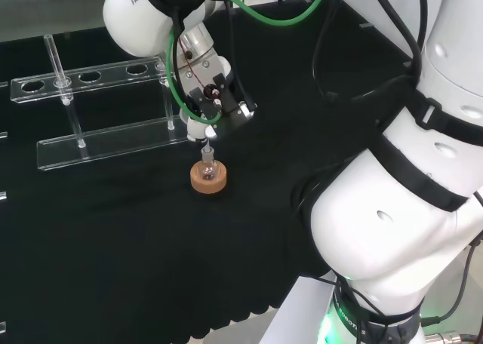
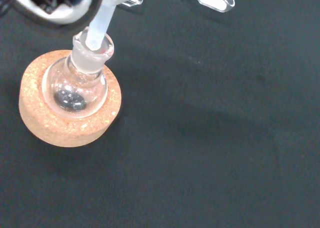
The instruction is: Place the funnel on the round-bottom flask.
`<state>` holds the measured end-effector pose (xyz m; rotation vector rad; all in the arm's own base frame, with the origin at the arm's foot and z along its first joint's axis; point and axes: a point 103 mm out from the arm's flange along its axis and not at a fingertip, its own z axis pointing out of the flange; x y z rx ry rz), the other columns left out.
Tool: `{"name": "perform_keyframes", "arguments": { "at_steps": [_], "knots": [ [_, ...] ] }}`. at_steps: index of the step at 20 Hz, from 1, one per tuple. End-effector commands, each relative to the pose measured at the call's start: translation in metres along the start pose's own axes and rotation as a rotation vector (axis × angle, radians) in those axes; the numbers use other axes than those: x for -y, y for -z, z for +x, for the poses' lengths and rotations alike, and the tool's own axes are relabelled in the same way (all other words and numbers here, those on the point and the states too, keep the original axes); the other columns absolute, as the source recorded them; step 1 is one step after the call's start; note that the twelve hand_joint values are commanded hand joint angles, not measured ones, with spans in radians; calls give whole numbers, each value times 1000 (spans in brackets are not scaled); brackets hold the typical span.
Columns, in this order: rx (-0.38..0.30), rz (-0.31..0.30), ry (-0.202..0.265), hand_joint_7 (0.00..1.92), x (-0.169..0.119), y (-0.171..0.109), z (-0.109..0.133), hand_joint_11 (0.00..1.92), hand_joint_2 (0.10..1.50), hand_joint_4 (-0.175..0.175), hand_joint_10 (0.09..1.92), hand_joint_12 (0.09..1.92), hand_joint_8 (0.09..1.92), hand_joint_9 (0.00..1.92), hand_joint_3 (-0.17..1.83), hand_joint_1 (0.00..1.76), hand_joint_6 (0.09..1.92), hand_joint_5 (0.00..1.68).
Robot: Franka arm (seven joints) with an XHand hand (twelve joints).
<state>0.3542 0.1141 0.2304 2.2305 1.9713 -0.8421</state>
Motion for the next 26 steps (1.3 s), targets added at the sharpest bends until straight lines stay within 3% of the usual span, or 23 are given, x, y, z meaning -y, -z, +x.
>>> {"name": "perform_keyframes", "arguments": {
  "at_steps": [1,26],
  "knots": [
    [1,7,1,757,-3,-4,-1,842,715,-42,431,1069,760,1122,628,914,834,782],
    [11,53,24,746,-14,-15,13,844,715,-47,432,1067,764,1117,631,916,837,776]
  ]
}}
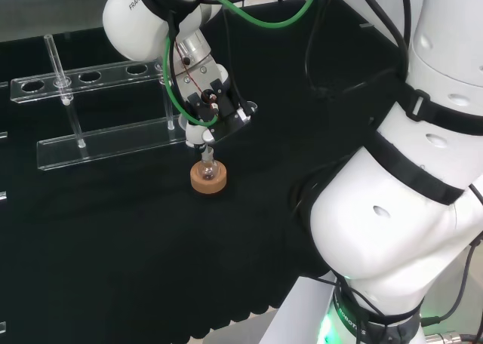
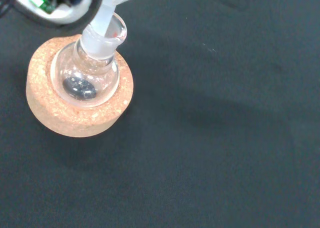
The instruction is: Place the funnel on the round-bottom flask.
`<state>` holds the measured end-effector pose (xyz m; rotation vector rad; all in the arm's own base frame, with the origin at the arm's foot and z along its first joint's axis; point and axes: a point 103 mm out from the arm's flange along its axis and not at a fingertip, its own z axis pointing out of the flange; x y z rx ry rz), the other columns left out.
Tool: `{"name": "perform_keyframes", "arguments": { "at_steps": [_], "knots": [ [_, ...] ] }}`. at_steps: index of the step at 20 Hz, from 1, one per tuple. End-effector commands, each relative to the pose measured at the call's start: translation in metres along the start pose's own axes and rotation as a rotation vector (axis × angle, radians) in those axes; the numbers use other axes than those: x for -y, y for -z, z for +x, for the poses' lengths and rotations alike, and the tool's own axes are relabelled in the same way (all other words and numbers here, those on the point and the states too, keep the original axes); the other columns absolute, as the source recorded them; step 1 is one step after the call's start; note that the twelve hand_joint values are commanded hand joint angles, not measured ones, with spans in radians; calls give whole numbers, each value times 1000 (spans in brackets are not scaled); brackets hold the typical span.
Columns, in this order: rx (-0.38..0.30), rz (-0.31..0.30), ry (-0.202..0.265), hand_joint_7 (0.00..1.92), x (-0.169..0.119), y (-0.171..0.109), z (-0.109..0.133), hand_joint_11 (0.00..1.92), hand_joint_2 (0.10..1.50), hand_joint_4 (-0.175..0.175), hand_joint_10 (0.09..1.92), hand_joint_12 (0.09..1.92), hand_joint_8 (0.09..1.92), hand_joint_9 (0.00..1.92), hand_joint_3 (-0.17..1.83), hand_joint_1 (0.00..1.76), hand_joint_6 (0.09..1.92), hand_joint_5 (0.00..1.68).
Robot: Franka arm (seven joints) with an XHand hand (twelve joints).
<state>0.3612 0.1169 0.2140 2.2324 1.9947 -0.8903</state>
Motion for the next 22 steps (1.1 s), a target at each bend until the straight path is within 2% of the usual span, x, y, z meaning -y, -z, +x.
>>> {"name": "perform_keyframes", "arguments": {
  "at_steps": [1,13,22],
  "knots": [
    [8,17,4,745,-3,-5,4,844,715,-47,432,1067,764,1116,631,915,837,775],
    [2,44,2,733,-7,-13,3,835,713,-51,428,1064,768,1090,632,912,837,752],
    [-6,70,10,596,-8,-15,5,704,688,-58,504,1156,812,920,650,858,836,561]
  ]
}}
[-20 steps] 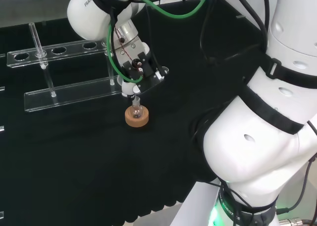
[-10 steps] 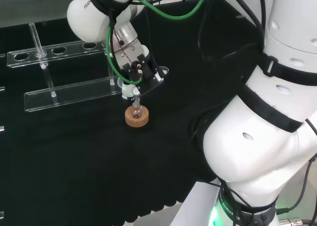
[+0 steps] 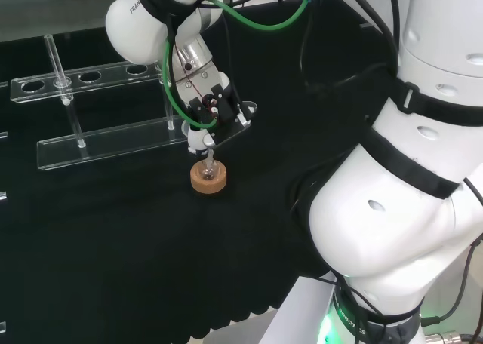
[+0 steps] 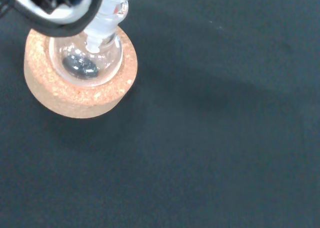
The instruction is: Place the funnel on the round-bottom flask.
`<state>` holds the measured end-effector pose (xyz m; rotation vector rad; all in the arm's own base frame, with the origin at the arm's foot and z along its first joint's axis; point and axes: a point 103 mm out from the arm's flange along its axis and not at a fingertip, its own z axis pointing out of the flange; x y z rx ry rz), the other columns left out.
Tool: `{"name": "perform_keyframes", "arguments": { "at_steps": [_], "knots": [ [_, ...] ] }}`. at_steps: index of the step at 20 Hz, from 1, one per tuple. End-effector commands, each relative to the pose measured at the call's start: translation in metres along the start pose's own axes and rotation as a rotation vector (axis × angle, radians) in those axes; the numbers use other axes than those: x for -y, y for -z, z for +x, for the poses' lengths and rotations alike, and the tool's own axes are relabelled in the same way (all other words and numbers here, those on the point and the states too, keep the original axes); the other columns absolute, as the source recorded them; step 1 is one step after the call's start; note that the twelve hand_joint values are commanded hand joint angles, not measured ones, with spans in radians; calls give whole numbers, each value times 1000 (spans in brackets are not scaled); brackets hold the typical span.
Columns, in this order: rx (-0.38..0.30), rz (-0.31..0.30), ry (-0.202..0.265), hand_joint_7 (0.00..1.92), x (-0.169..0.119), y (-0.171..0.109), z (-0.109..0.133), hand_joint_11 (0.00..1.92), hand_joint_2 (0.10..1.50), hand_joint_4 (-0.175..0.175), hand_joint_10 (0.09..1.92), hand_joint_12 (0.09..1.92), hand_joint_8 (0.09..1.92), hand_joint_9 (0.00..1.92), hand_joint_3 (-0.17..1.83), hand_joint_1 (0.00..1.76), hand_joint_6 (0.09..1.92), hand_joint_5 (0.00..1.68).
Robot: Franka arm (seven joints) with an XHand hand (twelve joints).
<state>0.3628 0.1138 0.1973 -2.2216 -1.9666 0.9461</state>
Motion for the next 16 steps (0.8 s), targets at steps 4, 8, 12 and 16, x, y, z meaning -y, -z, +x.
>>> {"name": "perform_keyframes", "arguments": {
  "at_steps": [4,8,12,16],
  "knots": [
    [-7,17,5,558,-1,-2,2,677,681,-62,532,1174,817,872,656,845,795,499],
    [-7,21,-1,531,-1,-2,3,656,667,-64,556,1189,819,840,661,832,740,448],
    [-7,41,-8,495,1,-1,4,630,641,-65,576,1207,816,810,662,824,675,406],
    [-15,58,-14,438,2,0,3,551,606,-61,609,1256,809,747,649,808,592,391]
  ]
}}
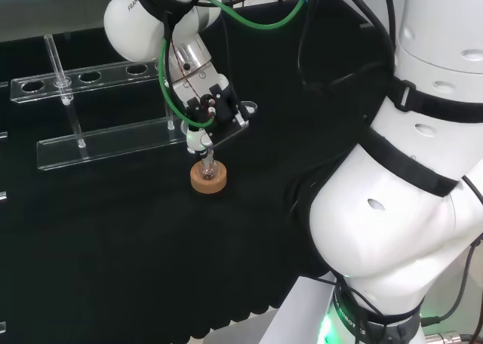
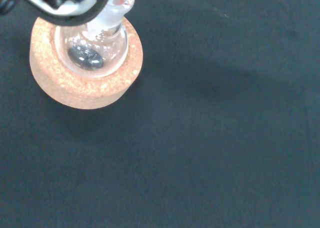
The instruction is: Place the funnel on the round-bottom flask.
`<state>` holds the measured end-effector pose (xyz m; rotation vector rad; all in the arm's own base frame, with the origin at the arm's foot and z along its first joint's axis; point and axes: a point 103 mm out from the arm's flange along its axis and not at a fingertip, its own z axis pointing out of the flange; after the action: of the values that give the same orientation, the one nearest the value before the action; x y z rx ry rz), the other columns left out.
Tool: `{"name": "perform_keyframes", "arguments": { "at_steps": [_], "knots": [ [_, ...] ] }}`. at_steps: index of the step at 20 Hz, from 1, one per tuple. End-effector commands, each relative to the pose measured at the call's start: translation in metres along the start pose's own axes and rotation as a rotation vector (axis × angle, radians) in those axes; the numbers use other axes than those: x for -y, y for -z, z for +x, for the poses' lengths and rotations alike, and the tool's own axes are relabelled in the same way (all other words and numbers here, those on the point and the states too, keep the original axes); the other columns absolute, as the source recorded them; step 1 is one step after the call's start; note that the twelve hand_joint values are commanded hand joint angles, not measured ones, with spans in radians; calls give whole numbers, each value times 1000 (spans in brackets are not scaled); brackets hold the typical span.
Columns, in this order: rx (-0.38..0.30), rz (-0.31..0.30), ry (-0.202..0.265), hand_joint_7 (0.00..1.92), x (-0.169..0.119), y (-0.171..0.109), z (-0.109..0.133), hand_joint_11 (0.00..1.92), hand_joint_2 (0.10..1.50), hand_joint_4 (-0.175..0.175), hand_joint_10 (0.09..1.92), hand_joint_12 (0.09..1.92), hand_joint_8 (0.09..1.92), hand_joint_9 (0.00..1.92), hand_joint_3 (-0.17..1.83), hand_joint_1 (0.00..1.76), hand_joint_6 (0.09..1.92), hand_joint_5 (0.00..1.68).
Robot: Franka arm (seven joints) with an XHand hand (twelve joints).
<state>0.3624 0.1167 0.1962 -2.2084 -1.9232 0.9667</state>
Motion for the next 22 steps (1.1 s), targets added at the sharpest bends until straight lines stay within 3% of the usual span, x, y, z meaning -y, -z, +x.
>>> {"name": "perform_keyframes", "arguments": {
  "at_steps": [1,10,16,19,21,22],
  "knots": [
    [-9,24,-7,425,2,-1,0,541,603,-61,612,1262,805,737,646,806,581,389],
    [-23,41,9,222,3,-5,0,483,588,-63,671,1293,772,574,615,776,352,355],
    [-47,64,48,48,5,-4,-3,419,572,-65,734,1329,735,423,579,735,124,254],
    [-85,58,84,5,8,-4,-4,364,569,-62,783,1360,574,319,522,664,87,189],
    [-110,60,111,0,11,-3,-4,312,564,-49,821,1396,282,200,430,567,87,62],
    [-123,31,113,0,14,-3,-5,289,573,-45,857,1423,180,148,369,526,87,31]
  ]
}}
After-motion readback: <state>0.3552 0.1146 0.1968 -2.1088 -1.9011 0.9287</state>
